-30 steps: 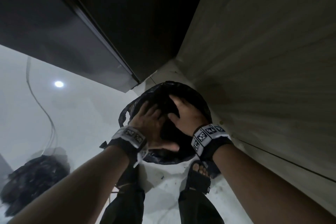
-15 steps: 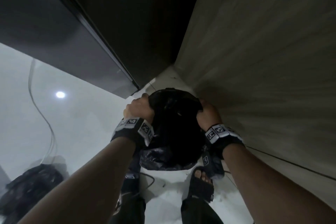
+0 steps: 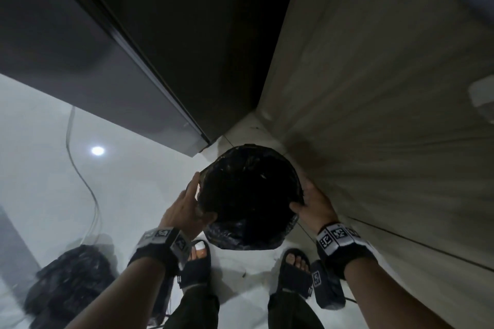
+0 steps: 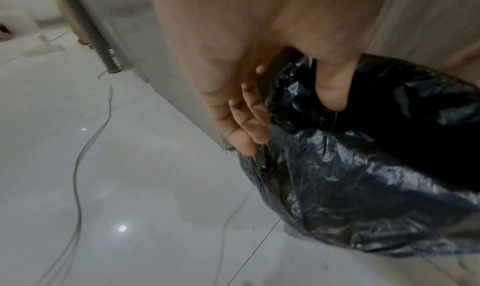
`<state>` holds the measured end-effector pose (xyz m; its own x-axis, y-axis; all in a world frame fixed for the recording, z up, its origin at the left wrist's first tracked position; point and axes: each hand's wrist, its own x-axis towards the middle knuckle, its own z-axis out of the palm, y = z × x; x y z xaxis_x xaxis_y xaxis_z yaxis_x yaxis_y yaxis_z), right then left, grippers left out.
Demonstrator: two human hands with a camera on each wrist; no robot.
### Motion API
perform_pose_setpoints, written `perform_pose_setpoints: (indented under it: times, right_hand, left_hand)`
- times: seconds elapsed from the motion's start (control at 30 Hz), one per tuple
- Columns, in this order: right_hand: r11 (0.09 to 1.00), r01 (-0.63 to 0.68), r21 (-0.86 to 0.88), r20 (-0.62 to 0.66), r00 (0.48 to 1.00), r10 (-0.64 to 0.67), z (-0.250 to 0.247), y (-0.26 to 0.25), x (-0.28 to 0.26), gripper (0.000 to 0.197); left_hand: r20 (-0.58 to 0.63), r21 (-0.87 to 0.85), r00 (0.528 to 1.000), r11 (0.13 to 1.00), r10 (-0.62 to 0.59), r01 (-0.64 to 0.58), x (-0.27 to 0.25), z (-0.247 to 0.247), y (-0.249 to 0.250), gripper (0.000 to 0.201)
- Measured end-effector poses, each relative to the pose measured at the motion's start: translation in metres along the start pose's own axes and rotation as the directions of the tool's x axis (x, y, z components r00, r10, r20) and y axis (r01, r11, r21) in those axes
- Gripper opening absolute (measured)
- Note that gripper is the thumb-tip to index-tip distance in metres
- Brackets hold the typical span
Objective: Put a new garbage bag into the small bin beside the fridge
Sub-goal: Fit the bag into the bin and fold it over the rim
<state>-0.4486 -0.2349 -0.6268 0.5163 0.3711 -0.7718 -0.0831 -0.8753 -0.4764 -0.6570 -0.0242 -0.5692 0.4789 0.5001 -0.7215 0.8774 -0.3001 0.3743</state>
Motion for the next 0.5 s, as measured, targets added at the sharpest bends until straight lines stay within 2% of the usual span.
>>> perform_pose_setpoints:
  times: [0.1, 0.17, 0.3, 0.5]
  right_hand:
    - [0.999, 0.032, -0.033, -0.014, 0.999, -0.032, 0.001, -0.014, -0.016, 0.105]
    - [0.998, 0.023, -0.067, -0.015, 1.000, -0.024, 0.004, -0.012, -0.021, 0.114]
    - [0.997, 0.008, -0.080, 0.001, 1.000, -0.008, 0.004, -0.010, -0.026, 0.112]
    - [0.996, 0.042, -0.078, -0.033, 0.998, -0.044, -0.005, -0.012, -0.017, 0.116]
  left_hand:
    - [0.056, -0.097, 0.997, 0.994, 0.058, -0.052, 0.001, 0.005, 0.008, 0.121]
    - [0.071, -0.047, 0.996, 0.998, 0.054, -0.051, 0.002, 0.012, 0.011, 0.133]
    - [0.053, 0.026, 0.998, 1.000, 0.014, -0.016, 0.000, 0.024, 0.015, 0.143]
    - [0.089, 0.078, 0.994, 0.995, 0.062, -0.069, 0.005, 0.018, 0.017, 0.150]
